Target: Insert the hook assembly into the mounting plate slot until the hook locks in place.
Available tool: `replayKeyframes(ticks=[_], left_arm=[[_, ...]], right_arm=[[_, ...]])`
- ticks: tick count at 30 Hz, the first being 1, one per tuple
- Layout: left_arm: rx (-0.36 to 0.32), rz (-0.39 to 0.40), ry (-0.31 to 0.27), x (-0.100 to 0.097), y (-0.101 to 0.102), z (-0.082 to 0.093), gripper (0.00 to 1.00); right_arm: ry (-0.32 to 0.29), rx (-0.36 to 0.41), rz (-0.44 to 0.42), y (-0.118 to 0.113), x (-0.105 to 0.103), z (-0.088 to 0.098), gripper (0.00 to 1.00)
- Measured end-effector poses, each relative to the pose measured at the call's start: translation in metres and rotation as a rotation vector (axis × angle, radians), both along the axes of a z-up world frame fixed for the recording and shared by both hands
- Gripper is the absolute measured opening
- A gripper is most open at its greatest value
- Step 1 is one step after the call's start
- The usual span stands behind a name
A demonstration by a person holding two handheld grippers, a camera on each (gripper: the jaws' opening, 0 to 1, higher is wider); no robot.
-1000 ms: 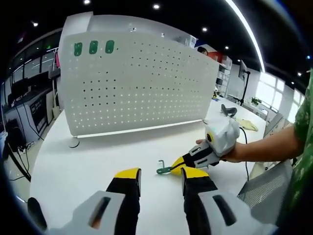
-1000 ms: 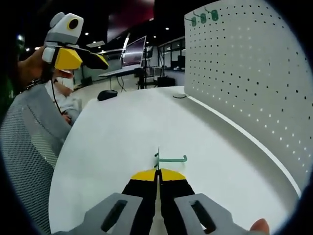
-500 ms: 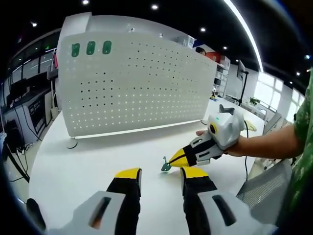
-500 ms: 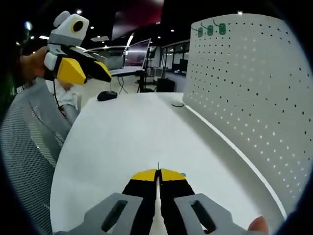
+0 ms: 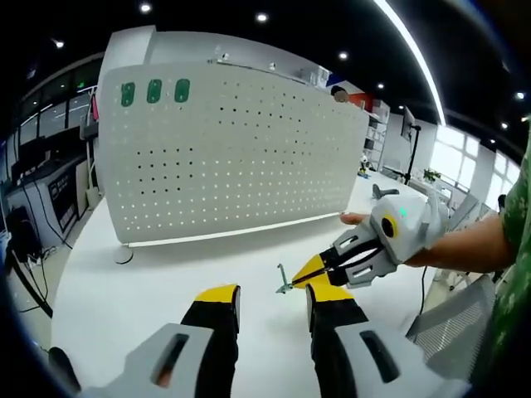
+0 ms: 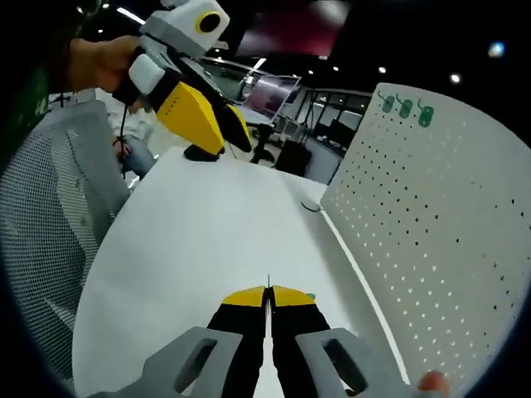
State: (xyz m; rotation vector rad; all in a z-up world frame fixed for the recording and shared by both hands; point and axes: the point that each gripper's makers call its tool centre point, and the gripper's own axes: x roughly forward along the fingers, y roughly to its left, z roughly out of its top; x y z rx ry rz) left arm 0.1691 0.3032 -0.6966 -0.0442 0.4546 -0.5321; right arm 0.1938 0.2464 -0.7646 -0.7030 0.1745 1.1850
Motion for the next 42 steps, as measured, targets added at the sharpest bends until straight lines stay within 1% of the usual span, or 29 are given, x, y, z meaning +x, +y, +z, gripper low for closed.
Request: replayKeyframes(ticks=[1, 3, 9, 11, 14, 18, 24, 29, 32, 35, 42], left_arm=[[-0.001, 0.0, -0.005, 0.001, 0.0, 0.002, 0.33], [-0.003, -0.002, -0.018, 0.005, -0.001, 0.007, 0.33], [-0.005, -0.005, -0.056, 0.016, -0.001, 0.025, 0.33], [-0.002, -0.008, -0.063, 0.02, -0.002, 0.028, 0.32], [-0.001, -0.02, -0.072, 0.026, -0.006, 0.033, 0.31], [0.011, -0.036, -0.062, 0.035, -0.013, 0.034, 0.29], [0.043, -0.06, -0.025, 0.042, -0.026, 0.028, 0.27], [0.061, -0.076, 0.012, 0.047, -0.035, 0.021, 0.25], [0.088, -0.089, 0.041, 0.047, -0.041, 0.014, 0.25], [0.099, -0.085, 0.067, 0.048, -0.044, 0.008, 0.23], [0.14, -0.075, 0.098, 0.052, -0.046, 0.0, 0.19]], right_arm=[[-0.024, -0.005, 0.007, 0.002, 0.0, 0.005, 0.0], [-0.05, -0.006, 0.018, 0.006, -0.002, 0.012, 0.0], [-0.146, -0.041, 0.044, 0.011, -0.004, 0.029, 0.0], [-0.182, -0.06, 0.05, 0.012, -0.005, 0.033, 0.0], [-0.22, -0.077, 0.057, 0.014, -0.007, 0.04, 0.0], [-0.273, -0.108, 0.074, 0.017, -0.012, 0.048, 0.0], [-0.304, -0.128, 0.079, 0.018, -0.014, 0.054, 0.0], [-0.32, -0.136, 0.078, 0.018, -0.017, 0.059, 0.0], [-0.325, -0.139, 0.079, 0.018, -0.018, 0.06, 0.0], [-0.325, -0.145, 0.08, 0.02, -0.019, 0.06, 0.0], [-0.34, -0.163, 0.09, 0.02, -0.024, 0.058, 0.0]])
